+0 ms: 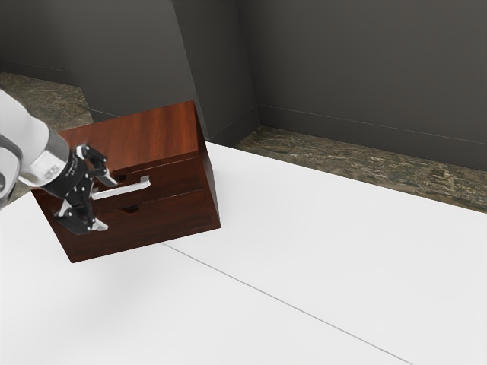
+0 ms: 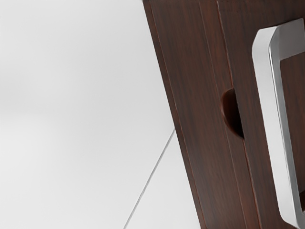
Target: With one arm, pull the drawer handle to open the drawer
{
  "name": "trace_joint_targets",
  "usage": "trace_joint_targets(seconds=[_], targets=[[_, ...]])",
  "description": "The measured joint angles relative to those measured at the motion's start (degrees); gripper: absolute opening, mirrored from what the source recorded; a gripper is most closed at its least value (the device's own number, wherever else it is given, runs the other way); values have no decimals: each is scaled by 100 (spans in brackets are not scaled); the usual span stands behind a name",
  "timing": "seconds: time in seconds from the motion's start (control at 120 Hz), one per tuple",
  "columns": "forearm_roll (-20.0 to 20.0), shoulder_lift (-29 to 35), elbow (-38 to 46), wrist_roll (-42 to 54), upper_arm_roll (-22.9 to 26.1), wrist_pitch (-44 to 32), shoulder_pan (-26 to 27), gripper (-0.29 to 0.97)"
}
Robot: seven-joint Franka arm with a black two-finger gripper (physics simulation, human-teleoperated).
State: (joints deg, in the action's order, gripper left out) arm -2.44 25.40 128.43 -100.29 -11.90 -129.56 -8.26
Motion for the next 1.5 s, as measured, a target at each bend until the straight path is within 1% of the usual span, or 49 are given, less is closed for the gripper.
trace_joint_targets(seconds=[0.15, 0.358, 0.475, 0.8, 1.042, 1.417, 1.5], targets=[[-7, -36, 50, -156, 11, -230, -52, 65], [-40, -326, -93, -313, -35, -441, -92, 65], [-46, -350, -91, -380, -39, -523, -172, 65], [-54, -419, 137, -511, -40, -1031, -193, 65], [-54, -552, 127, -572, -40, -1219, -307, 65], [-29, -779, 75, -629, -50, -1349, -326, 65], [-24, -806, 106, -638, -50, -1411, -326, 63]])
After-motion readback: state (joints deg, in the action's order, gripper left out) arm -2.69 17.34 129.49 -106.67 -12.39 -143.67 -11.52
